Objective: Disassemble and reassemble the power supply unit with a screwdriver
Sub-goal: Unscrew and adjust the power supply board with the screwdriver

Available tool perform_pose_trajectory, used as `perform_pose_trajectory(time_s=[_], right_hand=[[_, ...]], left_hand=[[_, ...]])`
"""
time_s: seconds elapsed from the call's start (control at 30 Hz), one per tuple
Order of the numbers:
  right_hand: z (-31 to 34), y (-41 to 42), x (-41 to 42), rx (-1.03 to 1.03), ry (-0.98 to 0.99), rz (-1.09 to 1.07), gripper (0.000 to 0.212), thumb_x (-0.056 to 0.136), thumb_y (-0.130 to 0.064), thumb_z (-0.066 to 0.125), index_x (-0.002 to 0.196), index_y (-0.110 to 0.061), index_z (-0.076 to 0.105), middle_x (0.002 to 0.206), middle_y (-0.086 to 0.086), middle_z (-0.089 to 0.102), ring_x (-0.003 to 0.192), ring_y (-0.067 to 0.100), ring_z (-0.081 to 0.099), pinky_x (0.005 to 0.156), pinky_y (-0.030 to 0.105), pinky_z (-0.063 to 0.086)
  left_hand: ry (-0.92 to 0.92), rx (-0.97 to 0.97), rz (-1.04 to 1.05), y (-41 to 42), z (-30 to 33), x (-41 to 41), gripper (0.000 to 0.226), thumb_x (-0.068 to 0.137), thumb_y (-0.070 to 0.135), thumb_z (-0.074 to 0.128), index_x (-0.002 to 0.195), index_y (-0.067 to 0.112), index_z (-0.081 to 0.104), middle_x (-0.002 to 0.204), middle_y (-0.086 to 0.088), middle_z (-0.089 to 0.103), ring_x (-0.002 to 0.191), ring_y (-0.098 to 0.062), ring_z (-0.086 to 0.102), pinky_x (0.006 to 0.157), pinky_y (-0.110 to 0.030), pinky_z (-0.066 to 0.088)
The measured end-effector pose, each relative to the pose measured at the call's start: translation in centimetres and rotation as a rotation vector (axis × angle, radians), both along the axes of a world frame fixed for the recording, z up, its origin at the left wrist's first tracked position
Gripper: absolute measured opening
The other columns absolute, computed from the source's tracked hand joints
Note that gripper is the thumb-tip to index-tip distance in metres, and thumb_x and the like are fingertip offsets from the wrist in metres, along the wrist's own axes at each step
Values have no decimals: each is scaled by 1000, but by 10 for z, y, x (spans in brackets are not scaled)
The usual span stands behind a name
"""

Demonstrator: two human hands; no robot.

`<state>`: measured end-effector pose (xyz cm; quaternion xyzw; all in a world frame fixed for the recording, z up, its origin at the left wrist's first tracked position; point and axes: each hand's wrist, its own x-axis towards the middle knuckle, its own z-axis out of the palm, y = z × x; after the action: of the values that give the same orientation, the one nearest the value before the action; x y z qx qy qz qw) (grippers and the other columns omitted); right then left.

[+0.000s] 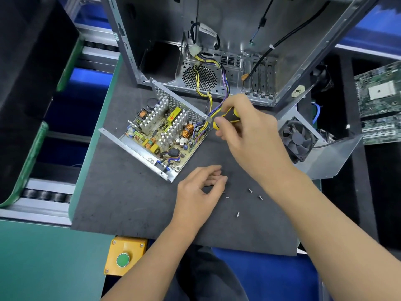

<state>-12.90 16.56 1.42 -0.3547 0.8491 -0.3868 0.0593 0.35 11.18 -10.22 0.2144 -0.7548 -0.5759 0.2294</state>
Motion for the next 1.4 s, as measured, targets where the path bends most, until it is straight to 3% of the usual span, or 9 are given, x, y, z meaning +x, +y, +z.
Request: perform_pose_trajectory(time_s=[0.2, 0.37, 0.5, 0.57, 0.7, 0.83, 1.0, 1.23, 1.4], right_hand=[[22, -11, -11, 259, 133, 133, 13, 92, -17, 54, 104, -16, 48, 93, 1, 55, 79, 27, 53, 72, 40, 45], [34, -24, -24, 585, 441, 129, 24, 100, -33, 49, 103, -10, 54, 78, 8, 44, 74, 36, 50, 64, 38, 37], [45, -32, -27, 599, 261, 330, 16, 96, -18, 49, 111, -12, 49, 110, 10, 43, 89, 35, 55, 80, 45, 48], [46, -35, -30, 683, 376, 378, 15, 97, -14, 52, 112, -11, 51, 112, 11, 44, 88, 33, 57, 73, 37, 44], [50, -44, -27, 888, 559, 280, 37, 103, -41, 46, 112, -6, 55, 109, 17, 55, 101, 42, 60, 68, 39, 40], [53, -39, -30, 800, 346, 378, 16, 99, -17, 49, 114, -14, 52, 116, 12, 40, 100, 36, 50, 88, 47, 45], [53, -39, -24, 858, 563, 341, 31, 103, -35, 49, 113, -6, 54, 107, 16, 54, 91, 40, 60, 68, 39, 37], [57, -39, -14, 878, 491, 376, 27, 89, -2, 54, 116, -4, 50, 114, 17, 45, 76, 28, 46, 75, 44, 51], [52, -47, -2, 957, 624, 239, 34, 103, -39, 47, 109, -6, 55, 100, 14, 61, 92, 40, 66, 60, 38, 39]], left_hand=[[-15, 7, 9, 0, 2, 0, 23, 86, 13, 74, 108, 13, 75, 97, 6, 70, 88, -5, 69, 79, -15, 53], [-23, 3, 8, 1, 5, 1, 21, 86, 13, 74, 108, 13, 74, 96, 4, 70, 87, -6, 69, 79, -18, 55], [-29, -17, -3, -1, 8, 2, 19, 88, 12, 72, 107, 12, 74, 95, 4, 70, 87, -4, 67, 78, -12, 51], [-27, -25, -1, -1, 10, 2, 18, 89, 11, 71, 106, 10, 74, 94, 2, 70, 86, -3, 66, 77, -10, 49], [-8, -58, -15, -3, 15, 8, 16, 90, 8, 69, 105, 6, 75, 94, -1, 70, 84, -4, 66, 76, -12, 50], [115, -249, 35, -7, 21, 35, 15, 92, 10, 64, 95, -1, 74, 88, -4, 71, 79, -7, 65, 77, -15, 50], [156, -388, 252, -43, 23, 68, 25, 97, 17, 53, 86, 3, 70, 86, 2, 63, 79, -10, 57, 80, -12, 42], [48, -310, 479, -119, 16, 62, 47, 99, 30, 49, 133, -2, 44, 125, -3, 40, 113, -31, 47, 98, -35, 41], [-112, -104, 310, -131, 9, 55, 77, 96, 49, 41, 158, 10, 13, 161, -6, 27, 148, -14, 27, 121, -39, 24]])
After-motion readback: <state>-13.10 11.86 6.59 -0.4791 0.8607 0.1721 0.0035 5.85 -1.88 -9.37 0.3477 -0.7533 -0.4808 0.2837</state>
